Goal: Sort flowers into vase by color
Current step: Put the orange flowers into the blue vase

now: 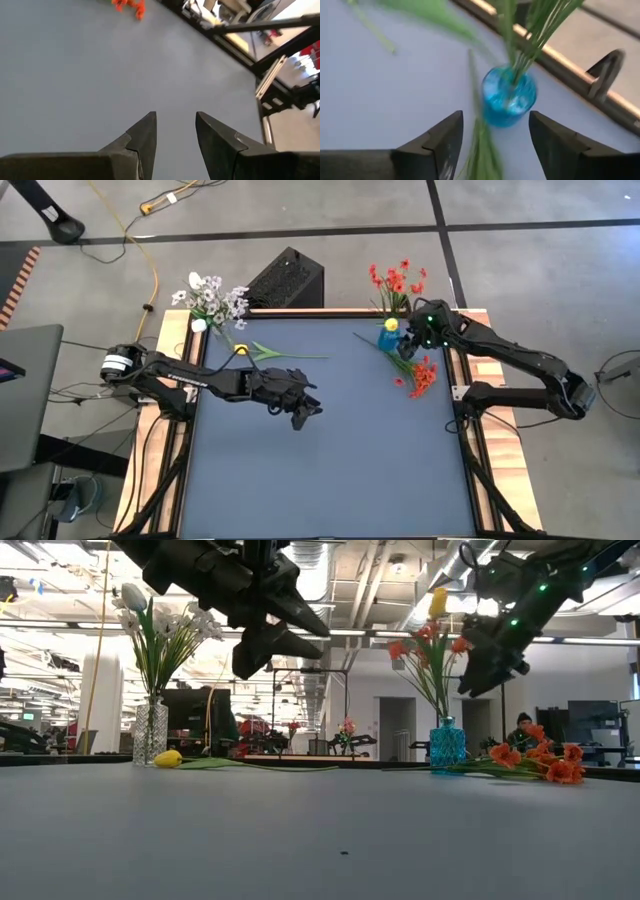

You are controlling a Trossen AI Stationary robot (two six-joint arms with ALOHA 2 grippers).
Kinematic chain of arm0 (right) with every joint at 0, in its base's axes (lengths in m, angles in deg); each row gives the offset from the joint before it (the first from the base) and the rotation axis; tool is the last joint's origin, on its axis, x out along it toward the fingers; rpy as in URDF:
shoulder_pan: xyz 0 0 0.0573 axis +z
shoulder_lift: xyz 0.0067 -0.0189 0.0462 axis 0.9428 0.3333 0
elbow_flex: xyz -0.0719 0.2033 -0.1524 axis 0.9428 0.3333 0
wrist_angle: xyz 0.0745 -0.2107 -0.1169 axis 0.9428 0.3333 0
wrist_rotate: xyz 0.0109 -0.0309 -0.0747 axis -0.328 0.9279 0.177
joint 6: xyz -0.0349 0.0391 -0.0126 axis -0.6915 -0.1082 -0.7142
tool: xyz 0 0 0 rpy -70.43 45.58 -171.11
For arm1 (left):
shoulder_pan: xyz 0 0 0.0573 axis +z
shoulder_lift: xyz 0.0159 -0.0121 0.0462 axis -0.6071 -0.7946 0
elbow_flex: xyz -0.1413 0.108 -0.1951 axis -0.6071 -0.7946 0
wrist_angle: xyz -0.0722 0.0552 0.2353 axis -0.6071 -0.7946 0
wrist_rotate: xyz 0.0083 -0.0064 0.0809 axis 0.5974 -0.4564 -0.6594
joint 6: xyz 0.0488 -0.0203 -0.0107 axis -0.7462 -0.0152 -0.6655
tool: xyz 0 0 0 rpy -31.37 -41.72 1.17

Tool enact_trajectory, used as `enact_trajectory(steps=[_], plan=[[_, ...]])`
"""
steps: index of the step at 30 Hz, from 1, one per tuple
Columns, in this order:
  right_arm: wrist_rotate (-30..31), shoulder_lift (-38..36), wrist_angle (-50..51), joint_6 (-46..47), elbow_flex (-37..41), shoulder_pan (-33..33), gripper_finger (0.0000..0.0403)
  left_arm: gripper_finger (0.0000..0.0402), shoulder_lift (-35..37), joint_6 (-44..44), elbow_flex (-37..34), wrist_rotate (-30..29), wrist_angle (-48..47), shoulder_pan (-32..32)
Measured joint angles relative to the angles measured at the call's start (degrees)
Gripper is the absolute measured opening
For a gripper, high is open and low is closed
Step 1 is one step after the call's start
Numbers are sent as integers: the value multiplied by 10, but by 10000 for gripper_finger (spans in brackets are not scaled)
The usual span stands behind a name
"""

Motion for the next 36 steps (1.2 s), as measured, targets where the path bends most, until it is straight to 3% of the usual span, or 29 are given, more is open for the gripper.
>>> enact_trajectory(steps=[12,17,21,26,36], plan=[[-175,-90,111,32,0,2,265,123,0,-2,0,-22,-98,14],[-242,-114,117,63,0,49,265,123,0,-20,8,-27,-133,58],[-246,-116,112,76,0,121,265,123,0,-54,53,-55,-220,95],[-228,-116,108,98,0,198,265,123,0,-131,131,-148,-365,116],[-163,-116,101,140,0,284,265,123,-15,-268,151,-151,-381,155]])
